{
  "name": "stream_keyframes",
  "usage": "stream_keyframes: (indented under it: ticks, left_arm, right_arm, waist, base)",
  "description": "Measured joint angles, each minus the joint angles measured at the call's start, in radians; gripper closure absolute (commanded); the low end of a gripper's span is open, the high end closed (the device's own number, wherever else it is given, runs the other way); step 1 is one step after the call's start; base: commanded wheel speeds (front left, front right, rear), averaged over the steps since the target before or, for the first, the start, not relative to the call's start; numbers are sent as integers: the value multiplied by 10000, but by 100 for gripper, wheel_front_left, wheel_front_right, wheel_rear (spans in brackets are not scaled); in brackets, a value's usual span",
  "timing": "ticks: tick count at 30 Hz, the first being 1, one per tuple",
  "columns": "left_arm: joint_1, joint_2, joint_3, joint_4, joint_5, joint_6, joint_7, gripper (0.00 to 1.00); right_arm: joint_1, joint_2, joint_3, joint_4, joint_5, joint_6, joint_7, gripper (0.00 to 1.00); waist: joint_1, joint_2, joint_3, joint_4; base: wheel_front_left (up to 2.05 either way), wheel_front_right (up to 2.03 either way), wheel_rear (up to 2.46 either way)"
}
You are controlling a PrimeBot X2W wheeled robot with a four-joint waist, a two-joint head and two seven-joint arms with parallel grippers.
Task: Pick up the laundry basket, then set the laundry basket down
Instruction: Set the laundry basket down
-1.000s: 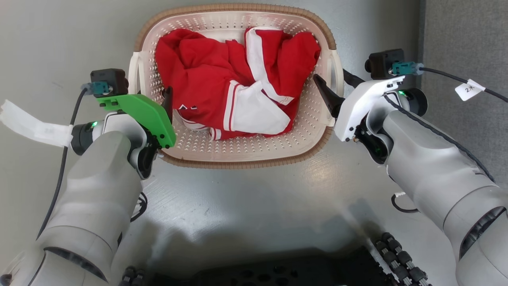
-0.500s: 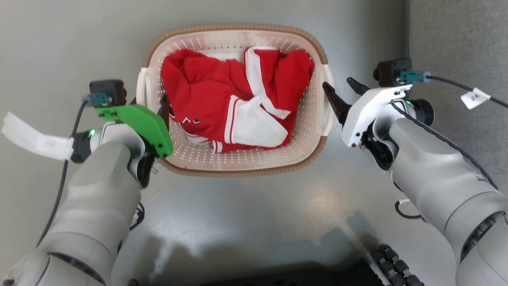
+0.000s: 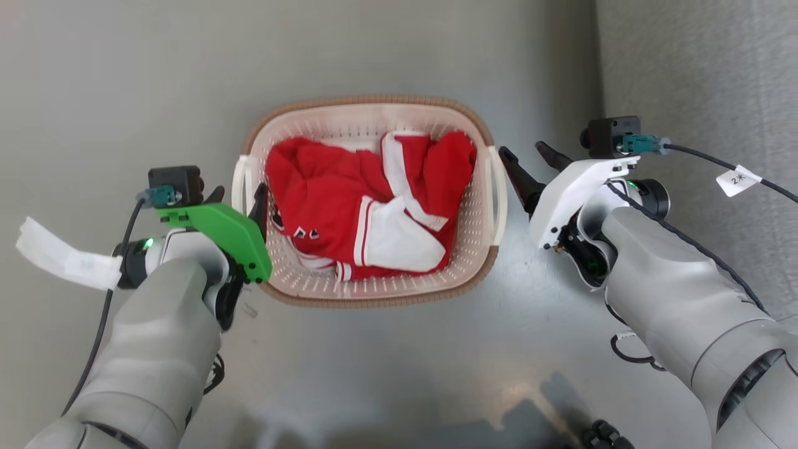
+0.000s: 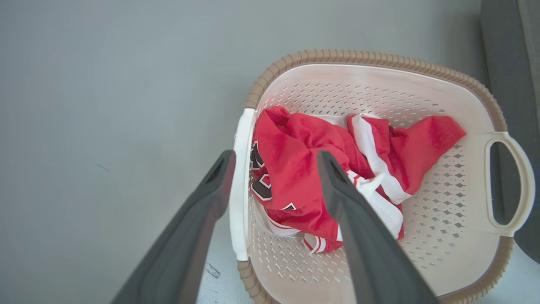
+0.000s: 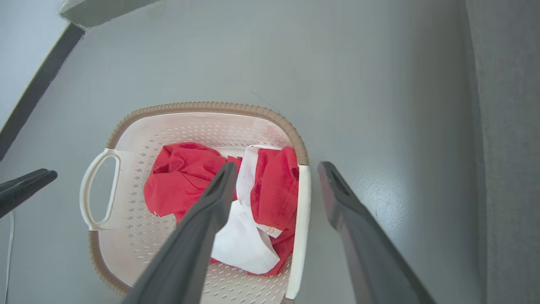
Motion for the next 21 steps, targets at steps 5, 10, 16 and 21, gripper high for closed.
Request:
stream_keyframes:
  ticks: [5,10,16,21]
  left_arm:
    - [267,107,21,-77,0,-21,-92,0]
    - [452,151,144,-330,-2,-42,-176,0]
    - [793,311,633,-899,-4,-44,-174,0]
    - [812,535,1129,-1705,130,-44,-176,0]
  right_arm:
    - [67,-36,8,-153,-79,0,-82,0]
    - [331,-270,-245,-311,-199,0,-82,0]
    - [326,-667,-1313,-1001,-663,0,-82,0]
    - [527,-959,-2059,-1528,-1028,-17,-84,0]
  waist:
    - [0,0,-625,-66]
    - [0,0,-1259,-121]
    - [0,0,-2025,-169]
    - [0,0,-2667,-178]
  base:
    - [0,0,0]
    - [0,0,0]
    - [0,0,0]
    - [0,0,0]
